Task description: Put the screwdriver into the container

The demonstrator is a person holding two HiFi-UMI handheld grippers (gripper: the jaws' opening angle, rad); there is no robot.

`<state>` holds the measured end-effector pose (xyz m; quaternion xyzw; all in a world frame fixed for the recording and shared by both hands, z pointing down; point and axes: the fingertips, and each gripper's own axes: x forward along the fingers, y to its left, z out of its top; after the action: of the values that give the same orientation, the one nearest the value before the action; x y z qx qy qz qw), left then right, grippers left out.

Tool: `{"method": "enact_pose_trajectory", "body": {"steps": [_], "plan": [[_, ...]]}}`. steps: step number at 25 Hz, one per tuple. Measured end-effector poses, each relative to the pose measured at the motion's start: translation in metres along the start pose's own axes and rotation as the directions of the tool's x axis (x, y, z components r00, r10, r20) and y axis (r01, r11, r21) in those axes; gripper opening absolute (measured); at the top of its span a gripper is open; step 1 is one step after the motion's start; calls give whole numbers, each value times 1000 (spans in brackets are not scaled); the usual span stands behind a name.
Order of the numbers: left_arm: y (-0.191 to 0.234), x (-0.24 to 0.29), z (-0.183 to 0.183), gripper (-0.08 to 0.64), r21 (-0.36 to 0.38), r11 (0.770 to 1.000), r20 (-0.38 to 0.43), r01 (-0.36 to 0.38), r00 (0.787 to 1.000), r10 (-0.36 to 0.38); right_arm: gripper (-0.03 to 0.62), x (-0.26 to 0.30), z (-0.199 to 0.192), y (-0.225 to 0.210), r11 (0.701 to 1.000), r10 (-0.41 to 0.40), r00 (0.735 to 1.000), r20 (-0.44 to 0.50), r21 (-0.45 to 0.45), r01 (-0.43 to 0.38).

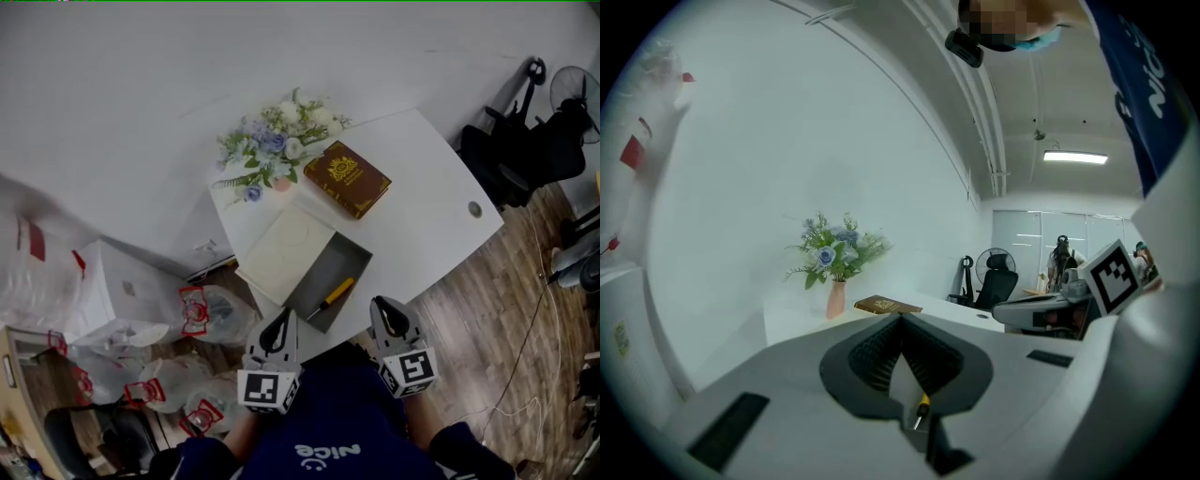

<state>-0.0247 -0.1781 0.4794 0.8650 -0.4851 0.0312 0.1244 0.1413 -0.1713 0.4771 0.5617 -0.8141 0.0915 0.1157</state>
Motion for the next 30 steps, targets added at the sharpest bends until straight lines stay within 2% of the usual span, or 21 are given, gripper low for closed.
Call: {"method": "enact_pose_trajectory", "body": {"steps": [6, 8, 11, 30], "plan": [[3, 0, -3, 17, 7, 1000, -5, -16, 1000, 16, 21, 6, 5, -1, 1000, -14, 1000, 18, 9, 14], [6, -1, -6, 17, 0, 1000, -17, -26, 1000, 26, 21, 8, 4, -3, 999, -31, 999, 12, -6, 32], [8, 0, -4, 17, 6, 1000, 7, -30, 1000, 30, 21, 10, 2, -6, 999, -43, 999, -8, -28, 43], [8, -4, -5, 17, 0, 999, -4, -37, 999, 37, 21, 12, -2, 3, 996, -19, 999, -44, -83, 15]]}}
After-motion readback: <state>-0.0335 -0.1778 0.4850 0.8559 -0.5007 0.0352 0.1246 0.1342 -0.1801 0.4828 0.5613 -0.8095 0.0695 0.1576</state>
